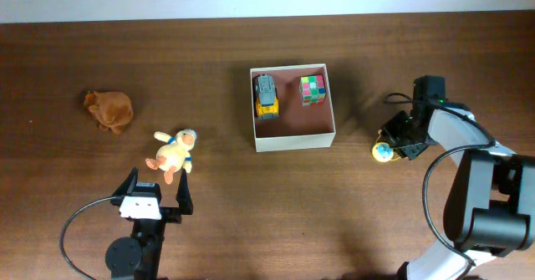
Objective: Pack container
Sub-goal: 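Lower the right gripper onto the yellow toy's stick and grasp, then lift the yellow toy with the right gripper and carry it over the box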
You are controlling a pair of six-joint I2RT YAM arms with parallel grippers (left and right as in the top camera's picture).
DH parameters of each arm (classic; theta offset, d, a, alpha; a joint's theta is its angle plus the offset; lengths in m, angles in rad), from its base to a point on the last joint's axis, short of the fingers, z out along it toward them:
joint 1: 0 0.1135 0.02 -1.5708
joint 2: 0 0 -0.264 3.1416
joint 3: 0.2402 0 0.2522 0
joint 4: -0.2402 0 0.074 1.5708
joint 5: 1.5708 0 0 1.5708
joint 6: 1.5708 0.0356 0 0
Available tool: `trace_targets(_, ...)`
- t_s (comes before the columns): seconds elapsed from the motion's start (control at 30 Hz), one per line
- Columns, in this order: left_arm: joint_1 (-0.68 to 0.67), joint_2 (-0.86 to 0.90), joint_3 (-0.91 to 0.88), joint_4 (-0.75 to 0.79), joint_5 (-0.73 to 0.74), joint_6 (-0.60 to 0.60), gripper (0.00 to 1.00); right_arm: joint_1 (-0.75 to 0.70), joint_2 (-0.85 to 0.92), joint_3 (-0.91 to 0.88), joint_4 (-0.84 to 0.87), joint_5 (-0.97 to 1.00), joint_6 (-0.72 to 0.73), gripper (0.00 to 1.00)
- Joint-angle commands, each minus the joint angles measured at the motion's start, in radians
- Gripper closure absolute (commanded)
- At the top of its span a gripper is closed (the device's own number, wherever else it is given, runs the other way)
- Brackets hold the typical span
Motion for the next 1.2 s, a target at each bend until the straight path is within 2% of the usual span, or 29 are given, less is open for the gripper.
trace_targets(0.0,-0.004,-0.005,-0.003,-0.005,-0.004,0.015,0.01,0.016,0.017,-0.015,0.004,-0.007,0.076,0.68)
trace_targets(0.13,-0.004,-0.005,-0.003,-0.005,-0.004,0.015,0.01,0.016,0.017,-0.015,0.018,0.058,0.034,0.69)
trace_targets(0.33,-0.004,-0.005,-0.003,-0.005,-0.004,0.015,0.01,0.016,0.017,-0.015,0.098,0.106,-0.226,0.70)
trace_targets(0.53,-0.004,-0.005,-0.003,-0.005,-0.004,0.015,0.01,0.016,0.017,-0.015,0.144,0.125,-0.379,0.70)
trace_targets(0.63,-0.004,-0.005,-0.003,-0.005,-0.004,0.015,0.01,0.016,0.017,-0.015,0.126,0.120,-0.353,0.70)
trace_targets(0.87,-0.004,-0.005,-0.003,-0.005,-0.004,0.015,0.01,0.017,0.017,-0.015,0.004,0.062,-0.137,0.72)
trace_targets(1.07,-0.004,-0.005,-0.003,-0.005,-0.004,0.015,0.01,0.016,0.017,-0.015,0.007,0.050,-0.111,0.72)
trace_targets(1.17,-0.004,-0.005,-0.003,-0.005,-0.004,0.015,0.01,0.016,0.017,-0.015,0.022,0.061,-0.113,0.78)
